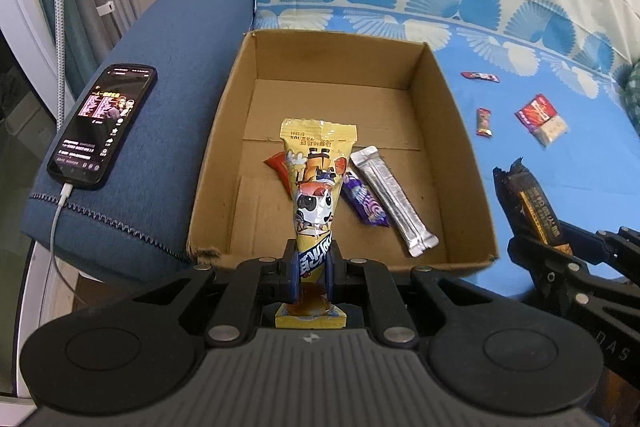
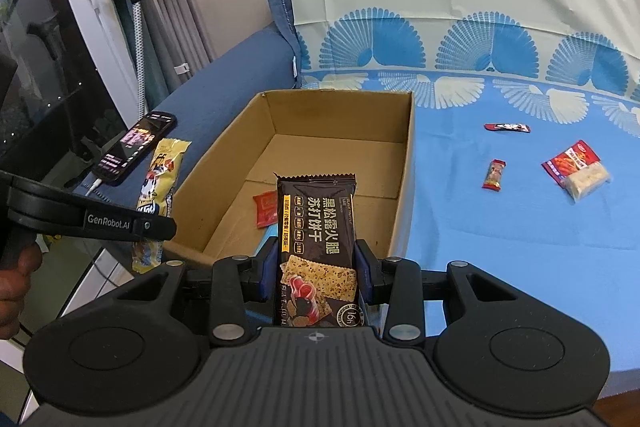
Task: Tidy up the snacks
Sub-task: 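Carry the yellow cone snack and dark biscuit bar over the box, then release the yellow snack and dark bar into the box with both tools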
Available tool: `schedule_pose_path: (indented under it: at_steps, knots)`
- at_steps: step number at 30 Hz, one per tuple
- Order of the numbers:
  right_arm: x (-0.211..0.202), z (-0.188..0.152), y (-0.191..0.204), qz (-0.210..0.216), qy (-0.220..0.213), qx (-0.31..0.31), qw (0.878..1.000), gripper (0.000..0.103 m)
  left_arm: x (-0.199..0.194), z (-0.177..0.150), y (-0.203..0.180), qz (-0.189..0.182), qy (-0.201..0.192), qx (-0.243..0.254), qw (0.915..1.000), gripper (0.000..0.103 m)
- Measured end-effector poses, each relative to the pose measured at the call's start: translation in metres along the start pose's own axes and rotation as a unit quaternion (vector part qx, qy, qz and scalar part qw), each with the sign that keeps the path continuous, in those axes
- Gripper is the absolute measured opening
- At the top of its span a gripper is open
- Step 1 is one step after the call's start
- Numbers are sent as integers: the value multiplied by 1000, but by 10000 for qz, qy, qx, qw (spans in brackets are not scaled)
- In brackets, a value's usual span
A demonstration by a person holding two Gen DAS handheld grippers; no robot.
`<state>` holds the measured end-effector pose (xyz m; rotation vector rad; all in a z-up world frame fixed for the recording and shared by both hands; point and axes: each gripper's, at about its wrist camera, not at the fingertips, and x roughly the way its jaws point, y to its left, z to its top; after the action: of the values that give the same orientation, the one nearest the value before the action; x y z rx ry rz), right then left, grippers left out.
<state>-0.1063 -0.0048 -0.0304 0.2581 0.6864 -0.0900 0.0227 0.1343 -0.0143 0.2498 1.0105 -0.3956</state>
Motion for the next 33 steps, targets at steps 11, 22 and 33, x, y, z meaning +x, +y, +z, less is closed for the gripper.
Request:
schedule_pose_path:
  at_steps: [11,22,33]
  knots:
    - [56,27,-10,43,159,8,9999,41,50,31,5,49,261,27,9996,13]
    - [106,36,-16,66,444,84,9990,41,95,43,7,84,543,76,9985,13]
    - [138,39,-19,77,611,120,9980,41,123,48,9,156,721,143,9972,13]
